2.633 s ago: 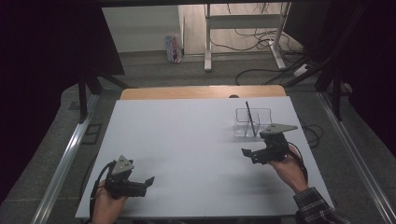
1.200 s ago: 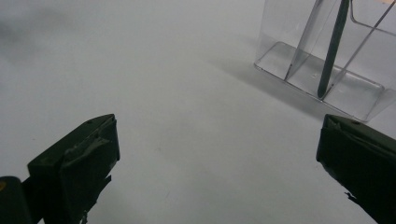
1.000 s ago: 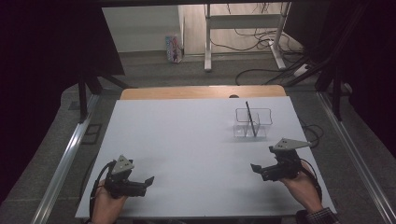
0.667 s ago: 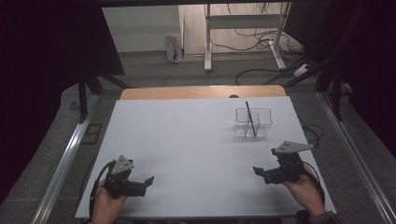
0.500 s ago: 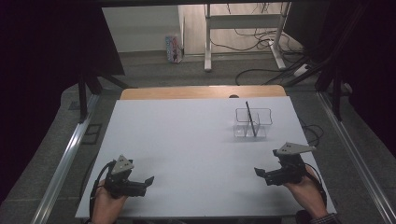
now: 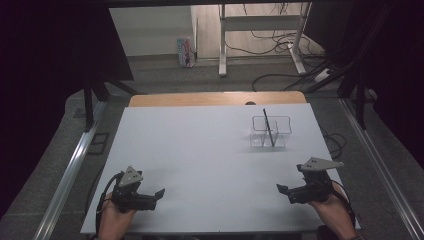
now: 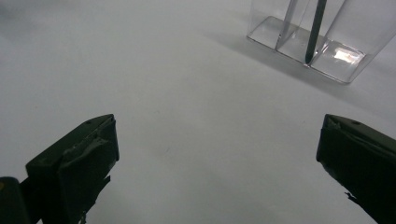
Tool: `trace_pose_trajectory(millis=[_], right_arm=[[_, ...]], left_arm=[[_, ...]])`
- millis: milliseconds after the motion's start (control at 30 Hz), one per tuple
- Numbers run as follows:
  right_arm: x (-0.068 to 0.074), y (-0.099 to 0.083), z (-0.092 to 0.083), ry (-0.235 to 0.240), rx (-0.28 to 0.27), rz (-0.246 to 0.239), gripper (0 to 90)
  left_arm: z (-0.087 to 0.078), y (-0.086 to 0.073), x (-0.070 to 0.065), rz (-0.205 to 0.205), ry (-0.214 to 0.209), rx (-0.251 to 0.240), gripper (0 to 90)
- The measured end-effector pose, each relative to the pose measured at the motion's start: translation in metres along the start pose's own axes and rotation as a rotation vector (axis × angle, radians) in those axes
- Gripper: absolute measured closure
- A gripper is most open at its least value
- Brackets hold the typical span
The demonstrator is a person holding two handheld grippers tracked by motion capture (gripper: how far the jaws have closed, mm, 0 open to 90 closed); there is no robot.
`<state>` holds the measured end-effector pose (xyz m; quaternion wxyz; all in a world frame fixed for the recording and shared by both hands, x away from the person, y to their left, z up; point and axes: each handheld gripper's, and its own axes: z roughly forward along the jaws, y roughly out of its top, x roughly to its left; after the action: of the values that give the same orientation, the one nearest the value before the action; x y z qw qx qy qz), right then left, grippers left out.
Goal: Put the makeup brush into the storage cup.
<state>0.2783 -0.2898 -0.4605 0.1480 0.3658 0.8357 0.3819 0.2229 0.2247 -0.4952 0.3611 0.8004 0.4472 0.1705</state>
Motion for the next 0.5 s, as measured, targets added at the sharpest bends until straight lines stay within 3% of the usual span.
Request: trace_pose_trajectory(millis=[500], right_arm=[[-0.002,-0.013,-0.007,-0.015,0.022,0.012,0.0]], left_arm=[[0.0,0.0,0.0,0.0,0.0,0.001,0.0]])
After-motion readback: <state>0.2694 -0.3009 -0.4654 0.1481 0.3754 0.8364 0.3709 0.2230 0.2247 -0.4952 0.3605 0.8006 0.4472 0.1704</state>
